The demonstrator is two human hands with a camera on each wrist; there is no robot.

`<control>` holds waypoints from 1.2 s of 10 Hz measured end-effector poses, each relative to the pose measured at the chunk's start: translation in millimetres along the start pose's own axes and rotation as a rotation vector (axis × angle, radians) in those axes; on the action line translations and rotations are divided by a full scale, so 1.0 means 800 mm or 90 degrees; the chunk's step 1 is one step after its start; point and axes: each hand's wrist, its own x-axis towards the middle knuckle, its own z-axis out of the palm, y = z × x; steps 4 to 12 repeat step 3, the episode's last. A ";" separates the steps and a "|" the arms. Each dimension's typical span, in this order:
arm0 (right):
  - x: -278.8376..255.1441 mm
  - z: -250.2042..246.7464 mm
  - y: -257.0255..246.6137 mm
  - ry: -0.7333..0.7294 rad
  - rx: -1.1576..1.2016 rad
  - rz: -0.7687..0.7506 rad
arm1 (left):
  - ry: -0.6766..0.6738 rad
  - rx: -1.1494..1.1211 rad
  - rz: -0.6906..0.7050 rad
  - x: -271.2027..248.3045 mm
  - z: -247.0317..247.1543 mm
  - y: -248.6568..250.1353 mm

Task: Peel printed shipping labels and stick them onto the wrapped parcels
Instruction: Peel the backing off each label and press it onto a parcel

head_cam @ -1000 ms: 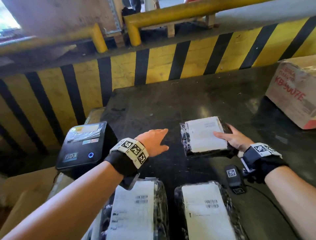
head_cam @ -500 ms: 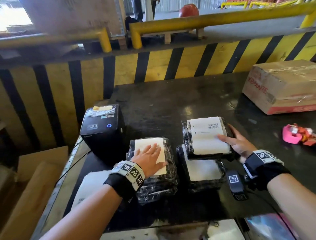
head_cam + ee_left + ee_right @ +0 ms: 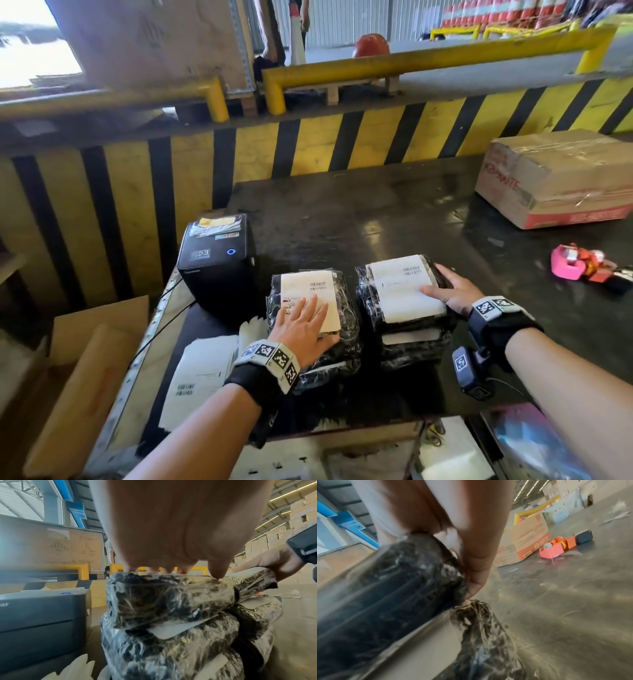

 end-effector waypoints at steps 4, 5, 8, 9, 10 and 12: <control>-0.034 0.009 0.001 0.078 -0.248 -0.012 | 0.141 -0.256 0.074 -0.096 0.046 -0.015; -0.034 0.009 0.001 0.078 -0.248 -0.012 | 0.141 -0.256 0.074 -0.096 0.046 -0.015; -0.034 0.009 0.001 0.078 -0.248 -0.012 | 0.141 -0.256 0.074 -0.096 0.046 -0.015; -0.034 0.009 0.001 0.078 -0.248 -0.012 | 0.141 -0.256 0.074 -0.096 0.046 -0.015; -0.034 0.009 0.001 0.078 -0.248 -0.012 | 0.141 -0.256 0.074 -0.096 0.046 -0.015; -0.034 0.009 0.001 0.078 -0.248 -0.012 | 0.141 -0.256 0.074 -0.096 0.046 -0.015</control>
